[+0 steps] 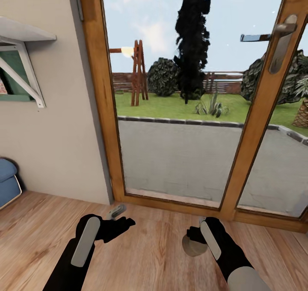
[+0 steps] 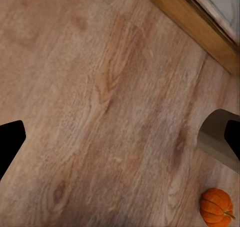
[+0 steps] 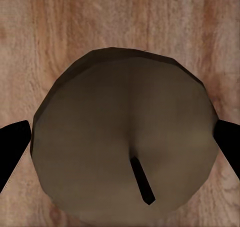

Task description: Place each of the two pumpkins and all three candles from the living room inside a cabinet in the living room (use any cabinet), then make sure every cabinet is closed, and position the cauldron so it is next to a table in the living room.

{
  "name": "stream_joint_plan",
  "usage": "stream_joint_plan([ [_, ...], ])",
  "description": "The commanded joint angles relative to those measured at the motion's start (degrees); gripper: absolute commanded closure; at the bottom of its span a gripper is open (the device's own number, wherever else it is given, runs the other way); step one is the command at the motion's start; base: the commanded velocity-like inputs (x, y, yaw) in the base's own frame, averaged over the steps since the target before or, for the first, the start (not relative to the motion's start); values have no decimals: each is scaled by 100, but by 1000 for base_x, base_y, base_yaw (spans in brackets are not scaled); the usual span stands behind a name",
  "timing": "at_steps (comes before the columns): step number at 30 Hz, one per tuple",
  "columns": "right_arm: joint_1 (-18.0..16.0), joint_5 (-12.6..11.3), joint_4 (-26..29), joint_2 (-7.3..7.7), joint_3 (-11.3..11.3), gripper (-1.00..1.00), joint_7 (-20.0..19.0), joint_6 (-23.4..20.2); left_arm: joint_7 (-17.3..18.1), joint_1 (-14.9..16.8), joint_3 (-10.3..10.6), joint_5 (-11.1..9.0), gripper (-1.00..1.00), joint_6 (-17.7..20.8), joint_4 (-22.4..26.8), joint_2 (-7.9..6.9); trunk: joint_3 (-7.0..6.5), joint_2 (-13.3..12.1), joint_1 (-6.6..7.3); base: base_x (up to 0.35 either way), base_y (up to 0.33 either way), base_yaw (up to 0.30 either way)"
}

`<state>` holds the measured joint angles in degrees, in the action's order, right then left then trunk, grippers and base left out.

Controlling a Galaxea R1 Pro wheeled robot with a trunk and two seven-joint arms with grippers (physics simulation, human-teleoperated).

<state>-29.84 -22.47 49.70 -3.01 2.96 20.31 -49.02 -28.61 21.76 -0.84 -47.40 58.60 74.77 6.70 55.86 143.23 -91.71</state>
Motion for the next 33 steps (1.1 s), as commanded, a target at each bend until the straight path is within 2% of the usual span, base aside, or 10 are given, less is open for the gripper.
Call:
stream_joint_plan([
  [1, -1, -56, 5, -2, 11, 100, 59, -17, -57, 3, -15, -59, -100, 15, 7, 3, -17, 1, 3, 0, 0, 0],
  [15, -2, -56, 5, -8, 11, 100, 61, -29, -71, 3, 12, -47, -100, 15, 4, 7, -268, -561, 311, 0, 0, 0],
  [23, -3, -56, 5, -17, 13, 100, 64, -37, -127, 0, 22, 8, -100, 4, -199, 7, -412, -882, 487, 0, 0, 0],
  [25, 0, -56, 5, -18, 16, 100, 67, -38, -323, -2, 22, 10, -100, 1, -277, 7, -448, -962, 531, 0, 0, 0],
  [29, -4, -56, 5, -24, 20, 100, 69, -38, -1383, -5, 22, -2, -100, -22, -397, 22, -519, -1122, 618, 0, 0, 0],
  [33, -4, -56, 5, -34, 20, 100, 69, -31, -1673, -6, 22, 1, -100, -25, -409, 24, -591, -1283, 706, 0, 0, 0],
])
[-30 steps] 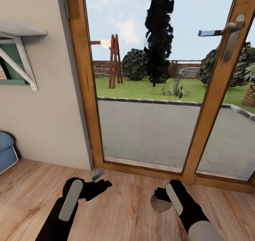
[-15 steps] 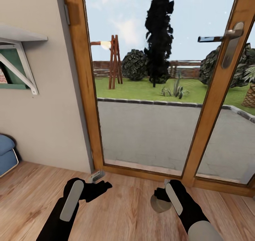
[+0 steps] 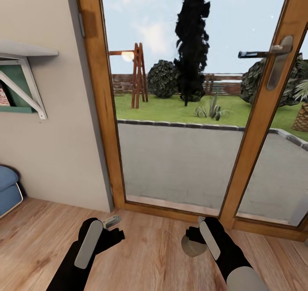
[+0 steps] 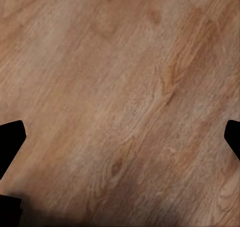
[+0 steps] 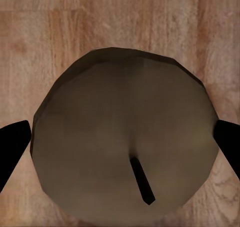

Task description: Place each of the two pumpkins and all three candles from the living room inside a cabinet in the living room (use any cabinet), then make sure every cabinet is closed, and position the cauldron so it is next to a table in the living room.

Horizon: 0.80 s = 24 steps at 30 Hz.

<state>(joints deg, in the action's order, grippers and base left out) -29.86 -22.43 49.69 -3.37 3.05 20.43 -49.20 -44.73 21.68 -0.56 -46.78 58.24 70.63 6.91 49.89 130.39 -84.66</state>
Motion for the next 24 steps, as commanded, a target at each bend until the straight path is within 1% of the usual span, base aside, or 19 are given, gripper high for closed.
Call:
stream_joint_plan([
  [1, -2, -60, 6, -1, 11, 100, 58, -9, -77, 3, -6, -57, -100, 11, 5, 3, -12, -39, 24, 0, 0, 0],
  [8, -1, -53, -118, -12, 17, 100, 59, 1, -106, 4, -6, -52, -100, 12, 4, 1, -138, -320, 177, 0, 0, 0],
  [14, -1, -44, -139, -14, 32, 100, 60, 16, -107, 3, -6, -64, -100, 12, 4, 2, -138, -320, 177, 0, 0, 0],
  [24, -1, -42, -135, -14, 36, 100, 64, 9, -106, 5, -6, -85, -100, 16, 4, 3, -317, -721, 397, 0, 0, 0],
])
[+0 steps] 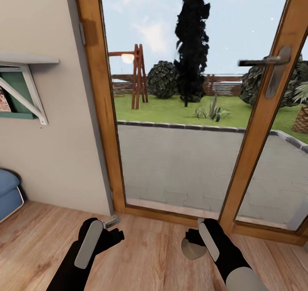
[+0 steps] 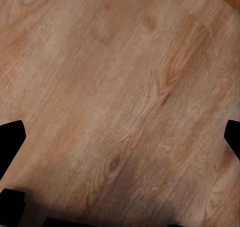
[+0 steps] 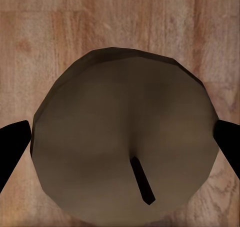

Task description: Place each of the two pumpkins and all three candles from the living room inside a cabinet in the living room (use any cabinet), then make sure every cabinet is closed, and position the cauldron so it is next to a table in the living room.

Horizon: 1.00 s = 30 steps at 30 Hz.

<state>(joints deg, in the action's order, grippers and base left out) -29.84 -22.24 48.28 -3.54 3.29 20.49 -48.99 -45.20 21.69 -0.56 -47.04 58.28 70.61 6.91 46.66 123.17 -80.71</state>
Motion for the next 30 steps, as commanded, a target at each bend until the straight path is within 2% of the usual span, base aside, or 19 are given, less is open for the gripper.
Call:
stream_joint_plan([
  [1, -2, -61, 6, 1, 15, 100, 59, -13, -59, 3, -6, -60, -100, 14, 6, 3, -12, -39, 23, 0, 0, 0],
  [15, -3, -62, 6, -7, 20, 100, 53, -22, -59, 3, -6, -79, -100, 8, 6, 3, -264, -600, 331, 0, 0, 0],
  [30, -4, -70, 6, -6, 7, 100, 51, -58, 29, 2, 11, -78, -100, -18, 49, -3, -264, -600, 331, 0, 0, 0],
])
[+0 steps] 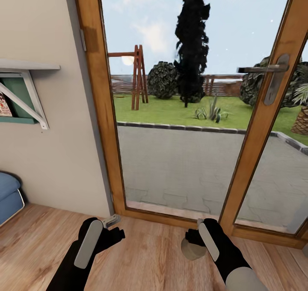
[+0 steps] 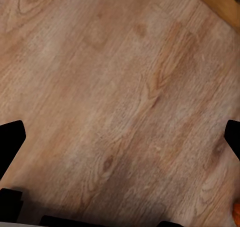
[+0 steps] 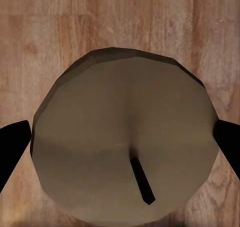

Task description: Place each of the two pumpkins and all three candles from the living room inside a cabinet in the living room (use any cabinet), then make sure every cabinet is closed, and position the cauldron so it is next to a table in the living room.

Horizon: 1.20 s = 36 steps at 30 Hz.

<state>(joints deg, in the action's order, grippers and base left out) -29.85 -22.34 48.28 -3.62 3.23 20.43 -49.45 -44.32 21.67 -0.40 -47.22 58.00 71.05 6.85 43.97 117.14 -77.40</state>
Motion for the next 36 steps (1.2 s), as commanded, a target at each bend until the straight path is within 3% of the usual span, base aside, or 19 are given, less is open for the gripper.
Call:
stream_joint_plan([
  [1, -2, -60, 4, 2, 11, 100, 57, -12, -52, 4, -1, -59, -100, 10, 6, 4, 6, 3, 1, 0, 0, 0],
  [36, -3, -68, -3, 1, -1, 100, 57, -23, -50, 5, 7, -68, -100, 10, 6, 6, -30, -77, 45, -19, 0, 0],
])
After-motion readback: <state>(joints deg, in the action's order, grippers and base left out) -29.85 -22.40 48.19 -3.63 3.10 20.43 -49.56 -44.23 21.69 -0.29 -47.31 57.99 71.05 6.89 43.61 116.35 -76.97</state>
